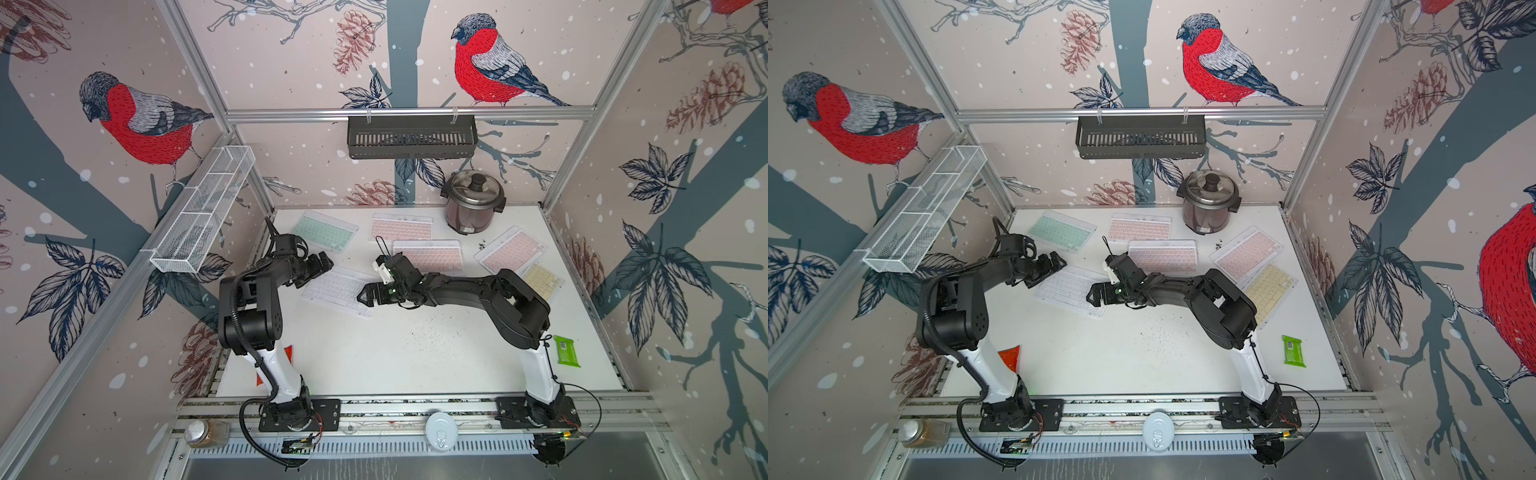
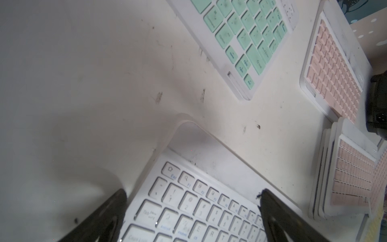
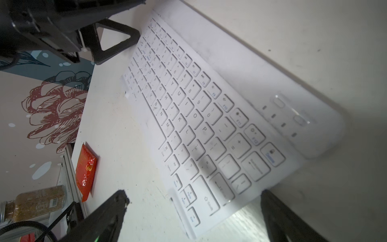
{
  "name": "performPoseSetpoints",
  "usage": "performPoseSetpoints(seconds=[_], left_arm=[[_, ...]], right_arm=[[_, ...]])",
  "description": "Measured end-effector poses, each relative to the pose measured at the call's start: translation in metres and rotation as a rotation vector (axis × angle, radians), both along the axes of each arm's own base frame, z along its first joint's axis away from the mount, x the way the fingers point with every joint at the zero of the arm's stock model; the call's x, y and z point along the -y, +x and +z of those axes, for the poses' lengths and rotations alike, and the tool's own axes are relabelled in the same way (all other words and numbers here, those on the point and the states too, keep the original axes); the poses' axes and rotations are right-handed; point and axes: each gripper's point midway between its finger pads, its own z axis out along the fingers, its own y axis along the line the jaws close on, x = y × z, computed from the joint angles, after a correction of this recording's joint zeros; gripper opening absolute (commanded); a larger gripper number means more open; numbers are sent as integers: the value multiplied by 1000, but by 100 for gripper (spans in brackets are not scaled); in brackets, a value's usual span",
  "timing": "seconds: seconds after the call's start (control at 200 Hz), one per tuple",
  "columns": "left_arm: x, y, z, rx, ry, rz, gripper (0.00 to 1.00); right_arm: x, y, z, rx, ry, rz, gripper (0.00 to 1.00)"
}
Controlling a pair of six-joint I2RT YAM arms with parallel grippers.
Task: Stack the numeric keypads
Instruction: Move the numeric keypad to the center of the board.
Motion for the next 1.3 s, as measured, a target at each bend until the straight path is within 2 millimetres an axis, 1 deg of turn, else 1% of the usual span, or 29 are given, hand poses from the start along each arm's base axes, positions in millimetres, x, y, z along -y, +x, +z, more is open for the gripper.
performPoseSetpoints(seconds=[0.07,0.155,0.321,0.476,0.566,0.646,0.781,0.967,1.052,1.182,1.252,1.297], left_arm=[[4,-9,2,-10,-19,-2,99],[9,-27,3,-42,-38,-2,98],[19,-57,5,-89,-87,11,98],[27,-74,6,-113,-137,21,99],[30,-76,6,-124,-155,23,98],[34,-75,6,-139,-185,21,99],[40,-73,4,-170,-225,15,98],[40,-70,6,-192,-235,15,98],[40,-68,7,-197,-234,15,98],[40,-68,6,-210,-232,14,99],[40,-70,4,-220,-234,14,98],[40,-71,2,-225,-235,13,98]], right_arm=[[5,1,0,7,-18,-12,100],[12,0,-2,13,-46,-16,100],[24,3,-3,31,-80,-30,100],[36,-5,-4,21,-106,-31,100],[41,-5,-2,20,-111,-39,100],[44,5,3,29,-90,-57,100],[55,28,2,43,-98,-112,100],[53,39,0,60,-96,-132,100],[51,42,0,71,-89,-136,100],[52,40,0,88,-80,-143,100],[57,36,0,85,-82,-151,100],[64,32,-3,66,-90,-167,100]])
